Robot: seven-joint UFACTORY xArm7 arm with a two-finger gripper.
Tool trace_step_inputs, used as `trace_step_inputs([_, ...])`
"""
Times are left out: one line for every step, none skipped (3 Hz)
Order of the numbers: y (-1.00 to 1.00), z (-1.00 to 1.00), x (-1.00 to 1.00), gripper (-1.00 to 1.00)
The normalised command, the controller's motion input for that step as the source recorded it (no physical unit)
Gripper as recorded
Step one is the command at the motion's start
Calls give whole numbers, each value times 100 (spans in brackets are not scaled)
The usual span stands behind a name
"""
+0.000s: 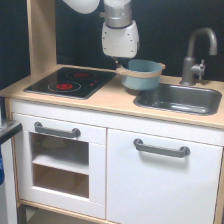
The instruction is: Place the pot in the sink
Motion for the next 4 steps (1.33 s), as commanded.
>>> trace_step_inputs([6,-28,90,-100])
trace_step_inputs([18,-53,88,-100])
trace_step_inputs([21,-58,74,-100])
trace_step_inputs([16,-46,17,-68])
